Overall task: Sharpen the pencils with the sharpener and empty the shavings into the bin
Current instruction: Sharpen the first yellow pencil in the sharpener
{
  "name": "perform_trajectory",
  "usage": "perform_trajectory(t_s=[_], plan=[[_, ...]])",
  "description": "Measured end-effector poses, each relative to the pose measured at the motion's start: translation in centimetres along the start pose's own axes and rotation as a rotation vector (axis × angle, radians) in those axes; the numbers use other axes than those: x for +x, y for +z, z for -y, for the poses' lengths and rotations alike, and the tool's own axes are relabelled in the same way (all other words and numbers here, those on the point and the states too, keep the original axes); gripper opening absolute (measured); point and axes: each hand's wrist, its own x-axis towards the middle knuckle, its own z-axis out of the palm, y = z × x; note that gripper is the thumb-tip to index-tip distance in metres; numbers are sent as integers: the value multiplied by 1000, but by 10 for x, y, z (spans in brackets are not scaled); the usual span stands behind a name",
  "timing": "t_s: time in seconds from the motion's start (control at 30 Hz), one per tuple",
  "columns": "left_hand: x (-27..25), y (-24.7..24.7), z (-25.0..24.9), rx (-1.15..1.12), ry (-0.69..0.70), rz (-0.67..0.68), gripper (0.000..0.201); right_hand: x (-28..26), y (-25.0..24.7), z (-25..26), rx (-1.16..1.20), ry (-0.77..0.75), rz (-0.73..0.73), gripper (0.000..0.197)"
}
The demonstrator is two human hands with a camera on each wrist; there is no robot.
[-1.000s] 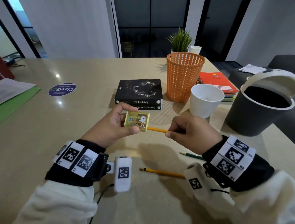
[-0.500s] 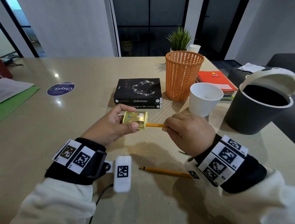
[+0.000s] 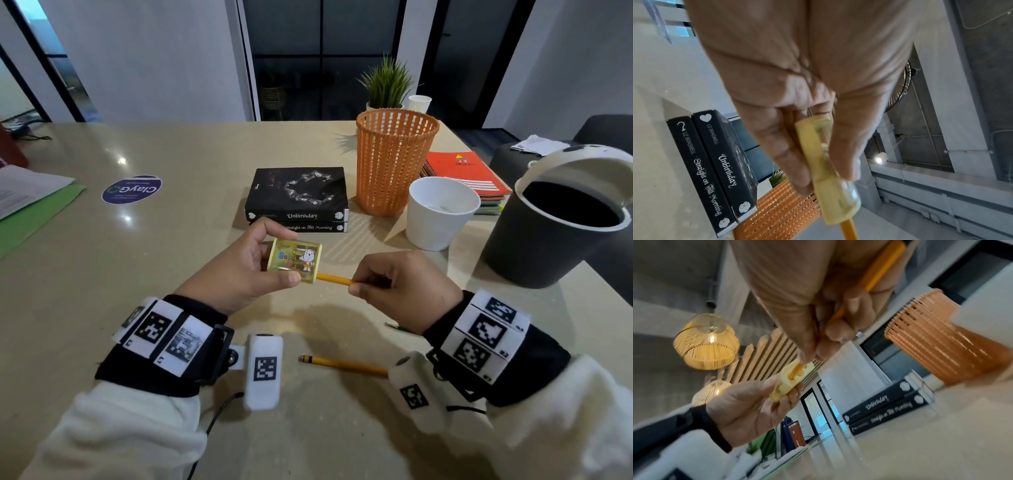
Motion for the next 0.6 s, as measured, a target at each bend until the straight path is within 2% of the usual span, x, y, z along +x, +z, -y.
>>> perform_trajectory(t_s=[0.07,0.17,0.27,0.37,0.43,0.5,0.57,0.6], plan=[[1,-1,2,3,-4,-18,52,1,1,2,-18,41,32,18],[4,-2,6,-9,-23,-54,52,3,0,6,-134,6,0,14],[5,-1,9,-55,-42,-77,55,3,-6,9,-281,-49,19,25],[5,-1,9,-113,-65,-102,56,1,-12,11,-423,-157,-40,40],[5,-2,8,-170,-80,-123,49,0,-9,8,-473,-253,-100,33],[5,-2,7,-210,-103,-119,43,1,-4,5,-455,-287,-160,19],[5,-3,7,-229,-119,-102,46,1,-1,2,-423,-312,-198,8],[5,-3,7,-231,-123,-100,54,1,-1,2,-408,-318,-202,13]])
